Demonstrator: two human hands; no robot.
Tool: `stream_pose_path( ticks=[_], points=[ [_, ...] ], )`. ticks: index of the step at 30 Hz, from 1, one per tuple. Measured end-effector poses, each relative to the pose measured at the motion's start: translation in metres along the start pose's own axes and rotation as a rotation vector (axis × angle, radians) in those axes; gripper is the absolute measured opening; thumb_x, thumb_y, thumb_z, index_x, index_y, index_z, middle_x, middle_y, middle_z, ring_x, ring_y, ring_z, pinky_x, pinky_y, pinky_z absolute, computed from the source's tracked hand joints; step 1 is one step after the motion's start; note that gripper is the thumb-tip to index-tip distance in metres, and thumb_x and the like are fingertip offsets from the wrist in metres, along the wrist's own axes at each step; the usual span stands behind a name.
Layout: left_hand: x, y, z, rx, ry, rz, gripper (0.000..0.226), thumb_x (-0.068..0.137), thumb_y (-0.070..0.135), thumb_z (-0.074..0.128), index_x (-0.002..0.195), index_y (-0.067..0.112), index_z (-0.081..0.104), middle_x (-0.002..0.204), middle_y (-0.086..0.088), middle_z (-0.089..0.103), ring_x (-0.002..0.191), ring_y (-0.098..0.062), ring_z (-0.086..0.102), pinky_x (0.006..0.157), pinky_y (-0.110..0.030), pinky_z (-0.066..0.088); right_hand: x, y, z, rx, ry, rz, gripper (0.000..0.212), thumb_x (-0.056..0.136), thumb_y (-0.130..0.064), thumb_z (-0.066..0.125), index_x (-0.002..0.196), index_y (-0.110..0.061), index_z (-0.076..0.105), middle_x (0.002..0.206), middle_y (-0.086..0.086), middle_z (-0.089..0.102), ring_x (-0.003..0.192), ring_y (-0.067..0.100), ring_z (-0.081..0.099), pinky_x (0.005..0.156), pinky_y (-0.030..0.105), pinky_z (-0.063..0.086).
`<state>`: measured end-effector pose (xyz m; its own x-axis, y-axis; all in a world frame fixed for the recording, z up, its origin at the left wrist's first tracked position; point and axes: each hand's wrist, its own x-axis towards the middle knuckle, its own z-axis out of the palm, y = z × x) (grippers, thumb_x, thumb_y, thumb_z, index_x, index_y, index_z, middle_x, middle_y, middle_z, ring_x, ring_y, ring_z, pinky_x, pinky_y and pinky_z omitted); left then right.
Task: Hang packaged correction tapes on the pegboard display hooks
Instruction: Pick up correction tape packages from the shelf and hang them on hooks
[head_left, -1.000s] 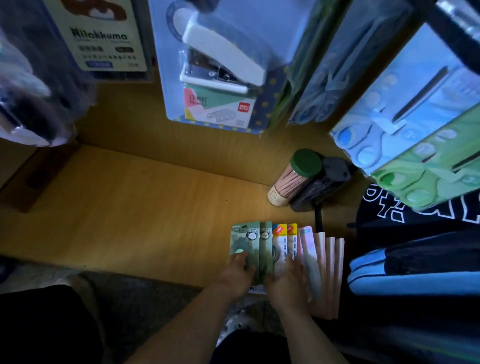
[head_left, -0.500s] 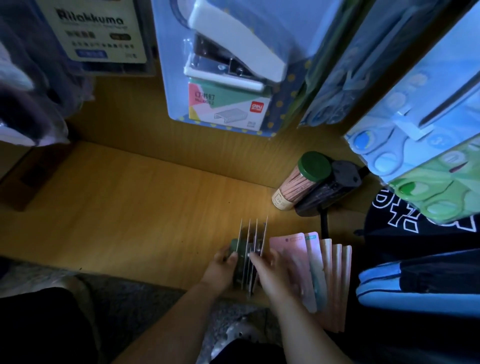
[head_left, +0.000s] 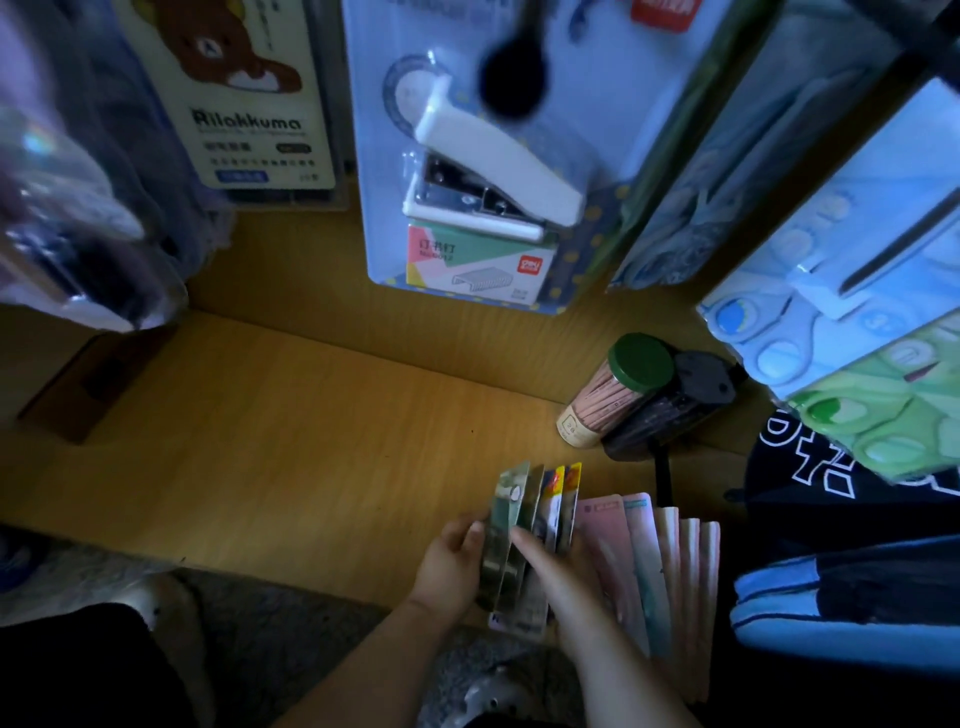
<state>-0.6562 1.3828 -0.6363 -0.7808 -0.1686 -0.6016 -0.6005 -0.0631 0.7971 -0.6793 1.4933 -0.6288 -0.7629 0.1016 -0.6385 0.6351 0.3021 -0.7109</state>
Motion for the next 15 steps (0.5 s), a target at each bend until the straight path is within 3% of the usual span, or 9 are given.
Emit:
stream_pose_path(
  ticks=[4, 7, 10, 11, 13, 15],
  points=[
    [-0.016, 0.014, -0.014, -0.063, 0.106, 0.112, 0.026, 0.092, 0.003, 0.044, 0.113, 0.003, 0.06, 0.106, -0.003, 0.061, 0.086, -0.011, 0.055, 0.055, 0.002, 0.043, -0.022, -0.016, -0.002, 0.056, -0.09, -0.016, 0.036, 0.078, -0.037, 0.067, 0.108, -0.025, 0.052, 0.102, 0.0, 0.057, 0.101, 0.02, 0.052, 0.096, 0.039, 0.041],
    [-0.033, 0.022, -0.025, -0.125, 0.14, 0.148, 0.026, 0.087, 0.0, 0.053, 0.112, -0.002, 0.059, 0.091, -0.006, 0.065, 0.069, -0.005, 0.055, 0.05, 0.001, 0.042, -0.043, -0.029, -0.004, 0.172, -0.142, -0.06, 0.03, 0.074, -0.03, 0.071, 0.101, -0.022, 0.06, 0.101, 0.002, 0.065, 0.097, 0.023, 0.061, 0.097, 0.044, 0.047],
    [-0.056, 0.03, -0.035, -0.219, 0.14, 0.133, 0.039, 0.082, -0.002, 0.059, 0.119, -0.001, 0.05, 0.072, -0.004, 0.059, 0.048, -0.002, 0.055, 0.046, -0.008, 0.043, -0.073, -0.041, -0.005, 0.273, -0.22, -0.046, 0.021, 0.082, -0.022, 0.064, 0.101, -0.015, 0.059, 0.093, 0.006, 0.067, 0.081, 0.021, 0.064, 0.062, 0.03, 0.059],
    [-0.063, 0.031, -0.039, -0.243, 0.129, 0.132, 0.045, 0.081, -0.002, 0.061, 0.123, 0.001, 0.047, 0.07, -0.002, 0.056, 0.048, -0.004, 0.055, 0.049, -0.013, 0.043, -0.083, -0.042, -0.004, 0.294, -0.234, -0.048, 0.028, 0.078, -0.028, 0.068, 0.101, -0.014, 0.06, 0.094, 0.008, 0.069, 0.083, 0.023, 0.066, 0.061, 0.034, 0.059],
    [-0.083, 0.037, -0.048, -0.281, 0.104, 0.144, 0.062, 0.075, 0.002, 0.07, 0.129, 0.007, 0.041, 0.081, -0.002, 0.054, 0.064, -0.01, 0.055, 0.054, -0.016, 0.046, -0.098, -0.042, -0.001, 0.299, -0.241, -0.1, 0.062, 0.056, -0.044, 0.081, 0.107, -0.014, 0.062, 0.101, 0.012, 0.071, 0.094, 0.03, 0.067, 0.083, 0.05, 0.055],
    [-0.101, 0.041, -0.062, -0.305, 0.05, 0.162, 0.092, 0.056, 0.021, 0.08, 0.135, 0.017, 0.033, 0.109, -0.003, 0.051, 0.09, -0.015, 0.055, 0.062, -0.012, 0.048, -0.121, -0.046, -0.004, 0.32, -0.266, -0.164, 0.06, 0.051, -0.04, 0.08, 0.104, -0.015, 0.064, 0.1, 0.011, 0.072, 0.095, 0.029, 0.067, 0.094, 0.051, 0.049]
  ],
)
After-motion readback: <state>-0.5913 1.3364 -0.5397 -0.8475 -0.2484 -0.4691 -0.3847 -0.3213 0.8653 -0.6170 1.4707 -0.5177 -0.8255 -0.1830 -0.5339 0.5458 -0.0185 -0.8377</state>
